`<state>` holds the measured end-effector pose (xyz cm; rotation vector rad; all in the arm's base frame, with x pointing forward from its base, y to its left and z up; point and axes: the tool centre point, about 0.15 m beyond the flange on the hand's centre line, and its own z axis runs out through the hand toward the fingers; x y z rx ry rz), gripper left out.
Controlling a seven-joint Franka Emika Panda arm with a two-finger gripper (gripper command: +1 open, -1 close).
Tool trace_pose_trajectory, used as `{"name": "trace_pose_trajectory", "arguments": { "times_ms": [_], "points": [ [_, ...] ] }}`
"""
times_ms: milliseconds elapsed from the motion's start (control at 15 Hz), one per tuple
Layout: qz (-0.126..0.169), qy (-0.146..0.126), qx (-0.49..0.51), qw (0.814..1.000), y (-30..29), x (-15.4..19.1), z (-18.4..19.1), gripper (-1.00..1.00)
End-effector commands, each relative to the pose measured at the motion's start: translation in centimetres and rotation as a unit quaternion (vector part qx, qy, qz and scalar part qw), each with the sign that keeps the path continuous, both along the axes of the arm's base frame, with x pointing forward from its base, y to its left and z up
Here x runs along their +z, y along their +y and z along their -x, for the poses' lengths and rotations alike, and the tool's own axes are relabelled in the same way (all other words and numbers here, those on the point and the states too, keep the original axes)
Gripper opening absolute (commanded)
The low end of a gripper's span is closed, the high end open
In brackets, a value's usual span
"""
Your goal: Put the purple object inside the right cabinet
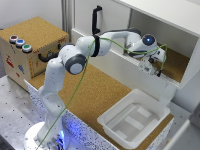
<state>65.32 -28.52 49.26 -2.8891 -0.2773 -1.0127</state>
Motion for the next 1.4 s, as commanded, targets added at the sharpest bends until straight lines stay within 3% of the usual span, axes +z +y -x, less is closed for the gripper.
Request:
{"name": "trace_pose_trajectory", "arguments": {
  "times_ms": [0, 267, 467, 800, 933, 1133, 1333],
  "points": [
    [0.050, 0.009, 0.036, 0.998, 1.8, 1.3, 7.8, 1.00],
    [0.077, 0.078, 0.097, 0.989, 2.6, -0.7, 11.9, 1.00],
    [0.098, 0.115, 0.117, 0.982, 4.0, -1.8, 15.1, 1.00],
    [0.063, 0.175, 0.102, 0.977, 9.8, -4.4, 20.1, 1.00],
    [0.062, 0.204, 0.082, 0.974, 13.5, -6.2, 22.1, 1.00],
    [0.071, 0.226, 0.048, 0.970, 18.6, -8.4, 25.4, 1.00],
    [0.048, 0.227, 0.032, 0.972, 21.5, -9.0, 28.2, 1.00]
  ]
}}
